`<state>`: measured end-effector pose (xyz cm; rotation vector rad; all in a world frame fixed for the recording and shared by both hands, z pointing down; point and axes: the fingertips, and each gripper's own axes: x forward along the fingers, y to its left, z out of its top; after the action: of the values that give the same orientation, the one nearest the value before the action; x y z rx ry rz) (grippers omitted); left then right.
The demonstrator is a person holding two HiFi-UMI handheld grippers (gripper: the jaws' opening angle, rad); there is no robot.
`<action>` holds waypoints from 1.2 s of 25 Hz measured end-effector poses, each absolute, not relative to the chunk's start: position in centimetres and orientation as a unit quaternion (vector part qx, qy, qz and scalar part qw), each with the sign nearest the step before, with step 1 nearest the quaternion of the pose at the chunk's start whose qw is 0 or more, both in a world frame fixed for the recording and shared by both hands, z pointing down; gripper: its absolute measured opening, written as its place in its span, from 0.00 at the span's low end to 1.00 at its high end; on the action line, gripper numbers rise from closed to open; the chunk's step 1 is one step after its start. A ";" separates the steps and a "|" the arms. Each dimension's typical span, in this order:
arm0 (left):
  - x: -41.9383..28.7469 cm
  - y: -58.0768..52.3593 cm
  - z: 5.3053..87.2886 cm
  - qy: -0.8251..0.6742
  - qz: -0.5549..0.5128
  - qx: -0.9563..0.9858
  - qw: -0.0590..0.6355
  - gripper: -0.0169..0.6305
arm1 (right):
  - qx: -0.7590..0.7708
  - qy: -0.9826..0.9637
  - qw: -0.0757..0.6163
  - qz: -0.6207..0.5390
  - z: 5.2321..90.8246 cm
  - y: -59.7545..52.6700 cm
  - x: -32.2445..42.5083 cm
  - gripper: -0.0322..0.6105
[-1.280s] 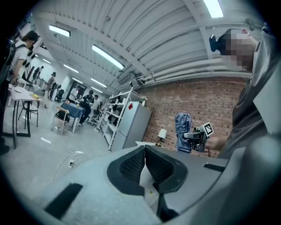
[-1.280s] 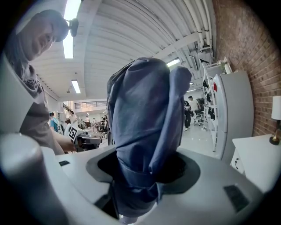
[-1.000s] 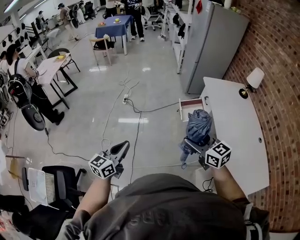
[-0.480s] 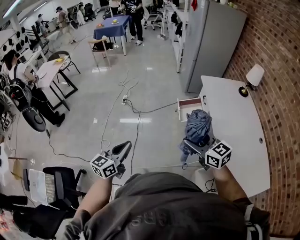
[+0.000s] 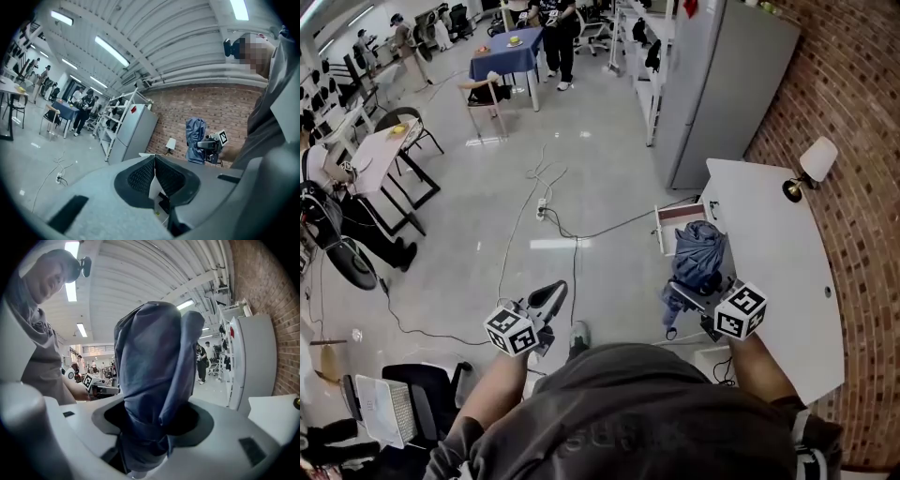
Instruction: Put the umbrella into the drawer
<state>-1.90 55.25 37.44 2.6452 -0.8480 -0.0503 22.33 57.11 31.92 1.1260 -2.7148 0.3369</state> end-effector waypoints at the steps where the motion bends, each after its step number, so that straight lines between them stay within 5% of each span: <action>1: -2.5 53.3 37.6 -0.296 -0.017 0.937 0.182 0.04 | 0.382 -0.912 0.090 0.115 32.0 55.2 21.7 0.46; 16: -16.0 28.3 35.5 -0.310 -0.005 0.935 0.172 0.04 | 0.391 -0.910 0.070 0.120 29.6 28.1 9.9 0.46; 30: -14.9 15.7 36.5 -0.371 0.006 0.911 0.181 0.04 | 0.337 -0.929 0.073 0.133 31.5 10.9 12.3 0.46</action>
<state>-14.92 15.74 36.48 2.5723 -1.0487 0.0182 12.26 10.85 31.53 1.0134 -2.7903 0.3992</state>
